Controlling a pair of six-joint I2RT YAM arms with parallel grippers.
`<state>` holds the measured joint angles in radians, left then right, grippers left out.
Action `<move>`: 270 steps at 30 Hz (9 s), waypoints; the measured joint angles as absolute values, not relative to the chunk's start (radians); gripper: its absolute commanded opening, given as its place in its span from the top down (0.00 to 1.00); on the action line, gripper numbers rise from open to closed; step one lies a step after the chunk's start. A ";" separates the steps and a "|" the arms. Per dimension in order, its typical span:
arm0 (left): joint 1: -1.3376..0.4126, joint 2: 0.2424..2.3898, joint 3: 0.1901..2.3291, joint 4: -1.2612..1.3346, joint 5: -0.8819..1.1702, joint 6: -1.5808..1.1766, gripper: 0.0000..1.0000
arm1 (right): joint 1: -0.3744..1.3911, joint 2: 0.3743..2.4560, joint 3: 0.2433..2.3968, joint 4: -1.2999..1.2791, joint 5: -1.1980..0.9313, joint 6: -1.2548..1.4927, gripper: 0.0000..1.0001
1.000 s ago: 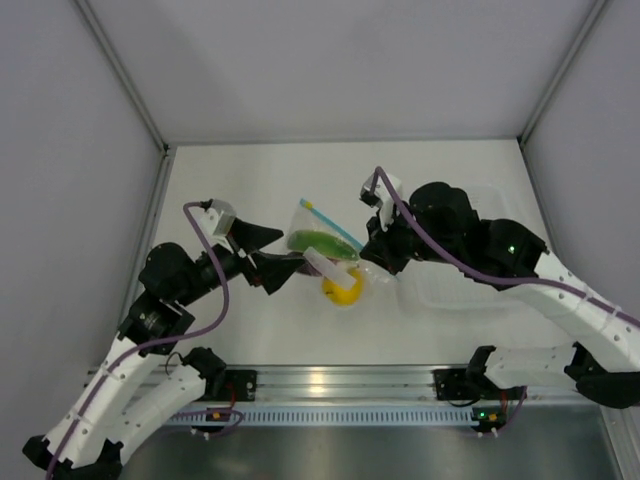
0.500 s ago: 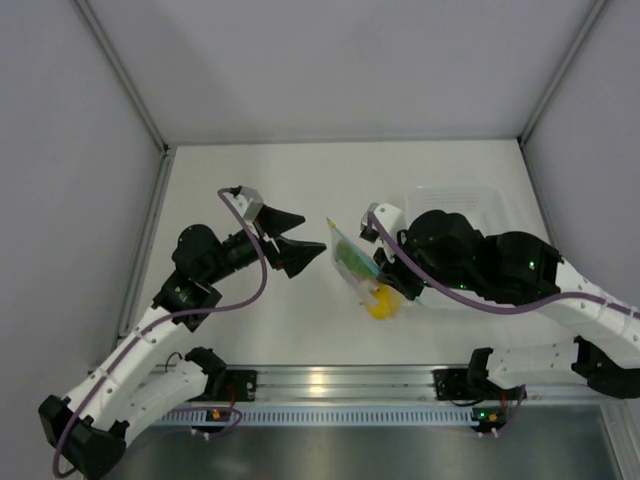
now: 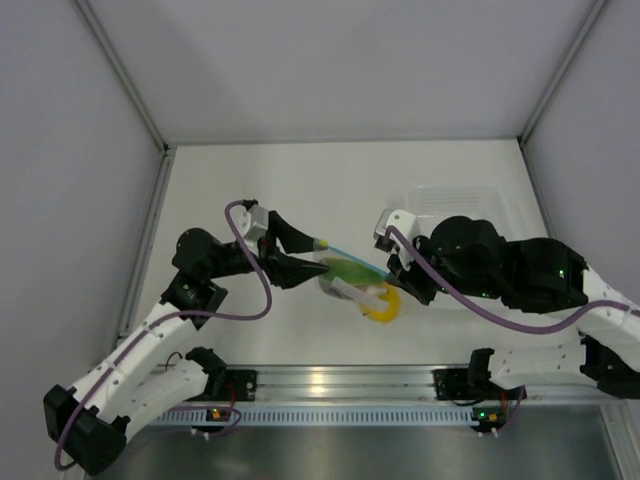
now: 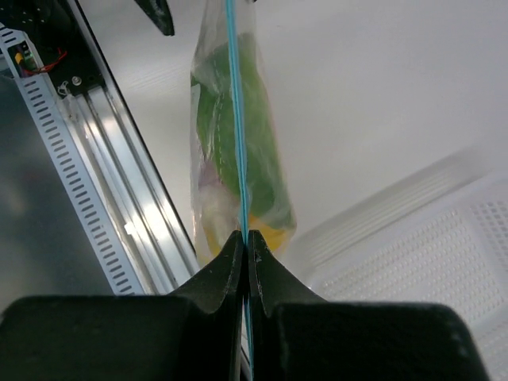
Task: Open the zip-top bag and remove the fake food
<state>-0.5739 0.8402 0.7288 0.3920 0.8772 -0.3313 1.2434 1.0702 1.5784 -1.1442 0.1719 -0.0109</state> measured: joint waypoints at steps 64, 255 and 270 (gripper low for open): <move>-0.643 0.809 0.717 0.442 1.045 -0.390 1.00 | 1.247 1.161 1.592 -0.728 -0.102 -0.070 0.43; -0.723 0.820 0.763 0.233 0.873 -0.197 1.00 | 1.218 0.846 1.245 -0.734 0.324 0.077 0.48; -0.723 0.858 0.763 0.232 0.908 -0.192 1.00 | 1.213 0.833 1.185 -0.749 0.187 0.059 0.47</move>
<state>-0.7227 0.8581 0.7631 0.2321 0.9085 -0.1921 1.2133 0.8330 1.1847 -0.7490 0.1875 0.0593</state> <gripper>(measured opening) 0.014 0.524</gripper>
